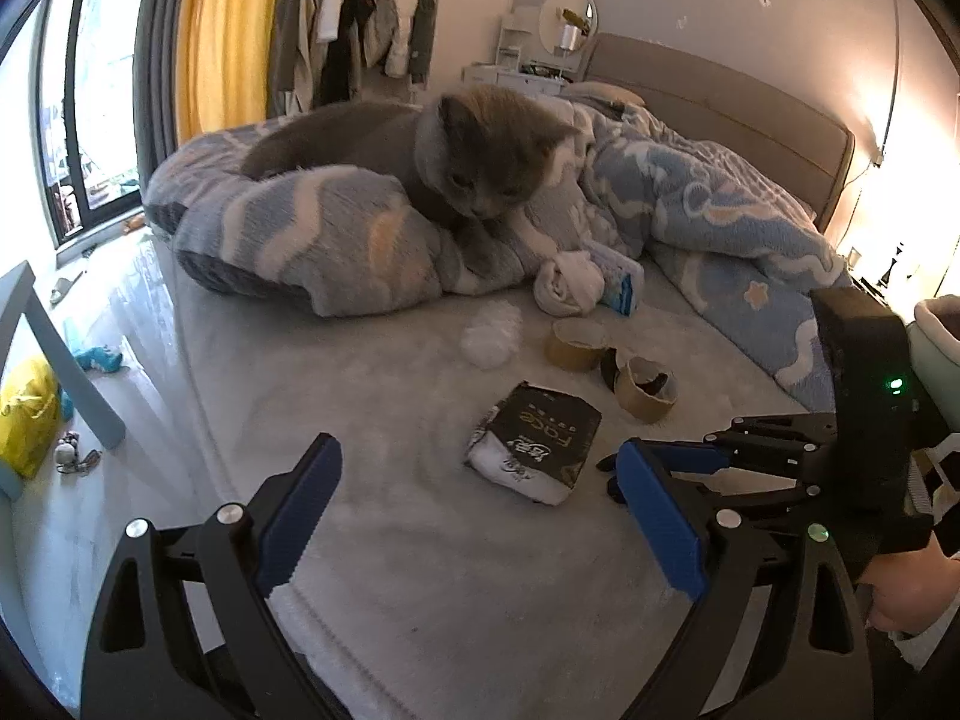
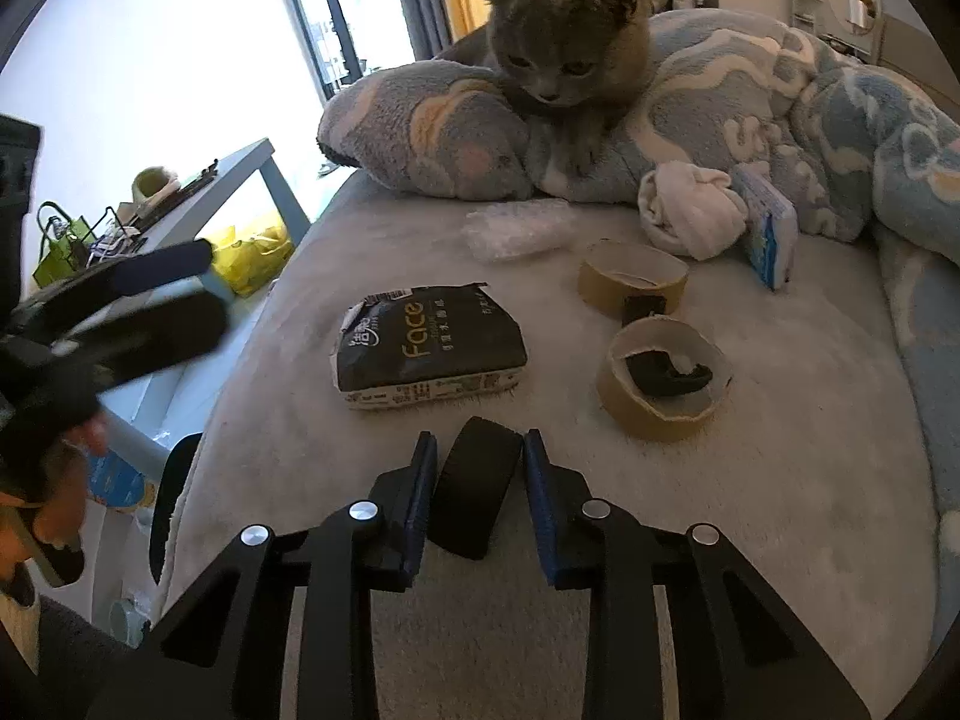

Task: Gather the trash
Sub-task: 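Grasp the black remote with the right tool while the left tool grasps the Face tissue pack, then carry the remote and tissue pack over the trash bin, then open both tools to drop the remote and tissue pack into the bin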

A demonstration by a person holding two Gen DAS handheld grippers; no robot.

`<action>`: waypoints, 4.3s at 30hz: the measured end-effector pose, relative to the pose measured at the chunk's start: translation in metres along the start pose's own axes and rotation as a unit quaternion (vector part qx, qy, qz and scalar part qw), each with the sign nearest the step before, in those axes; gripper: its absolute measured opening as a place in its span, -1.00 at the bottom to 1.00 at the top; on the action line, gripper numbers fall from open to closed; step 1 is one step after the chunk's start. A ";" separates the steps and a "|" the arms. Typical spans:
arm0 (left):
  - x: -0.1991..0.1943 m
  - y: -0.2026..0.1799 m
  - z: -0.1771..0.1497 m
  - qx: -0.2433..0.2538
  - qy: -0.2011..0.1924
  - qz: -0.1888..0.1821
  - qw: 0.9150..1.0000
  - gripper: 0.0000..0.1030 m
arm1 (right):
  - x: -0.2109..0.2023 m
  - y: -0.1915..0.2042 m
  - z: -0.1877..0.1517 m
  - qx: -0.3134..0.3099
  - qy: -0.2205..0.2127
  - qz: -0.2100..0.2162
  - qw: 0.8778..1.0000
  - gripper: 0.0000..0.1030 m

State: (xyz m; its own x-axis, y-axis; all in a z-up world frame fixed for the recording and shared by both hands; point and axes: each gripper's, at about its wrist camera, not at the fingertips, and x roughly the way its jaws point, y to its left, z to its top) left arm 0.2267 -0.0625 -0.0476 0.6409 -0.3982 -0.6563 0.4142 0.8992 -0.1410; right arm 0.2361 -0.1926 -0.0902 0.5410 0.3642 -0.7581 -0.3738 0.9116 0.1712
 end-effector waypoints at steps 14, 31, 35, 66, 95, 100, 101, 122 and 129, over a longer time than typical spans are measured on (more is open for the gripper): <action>0.045 -0.006 0.003 0.000 0.033 -0.025 0.999 0.81 | -0.014 -0.029 0.009 0.024 -0.008 0.036 0.999 -0.61; 0.085 -0.028 -0.004 0.020 0.059 -0.043 0.997 0.58 | -0.035 -0.083 0.000 0.076 -0.011 0.058 0.995 -0.61; 0.089 -0.025 -0.003 0.007 0.060 -0.037 0.998 0.41 | -0.037 -0.088 -0.004 0.076 -0.009 0.055 0.996 -0.61; -0.030 0.005 -0.036 -0.044 0.044 0.018 0.998 0.29 | -0.050 0.000 -0.004 0.058 -0.027 0.065 0.996 -0.61; -0.023 0.156 -0.197 -0.160 0.161 0.112 0.967 0.29 | 0.046 0.180 0.007 -0.020 0.081 0.203 0.976 -0.61; -0.017 0.169 -0.198 -0.160 0.175 0.118 0.964 0.31 | 0.055 0.196 0.017 -0.033 0.079 0.204 0.975 -0.61; -0.016 0.170 -0.199 -0.159 0.182 0.118 0.963 0.31 | 0.059 0.196 0.019 -0.028 0.081 0.204 0.975 -0.61; -0.048 0.182 -0.203 -0.179 0.218 0.100 0.954 0.61 | 0.107 0.252 0.013 -0.080 0.120 0.163 0.976 -0.61; -0.077 0.190 -0.193 -0.178 0.185 0.118 0.959 0.60 | 0.123 0.268 0.004 -0.100 0.136 0.142 0.975 -0.61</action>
State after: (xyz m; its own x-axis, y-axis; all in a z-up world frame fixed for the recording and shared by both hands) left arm 0.1313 0.1744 -0.1673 0.3891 -0.1439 -0.9099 -0.0029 0.9875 -0.1574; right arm 0.2056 0.0969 -0.1353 0.1851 0.5076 -0.8415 -0.6341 0.7159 0.2923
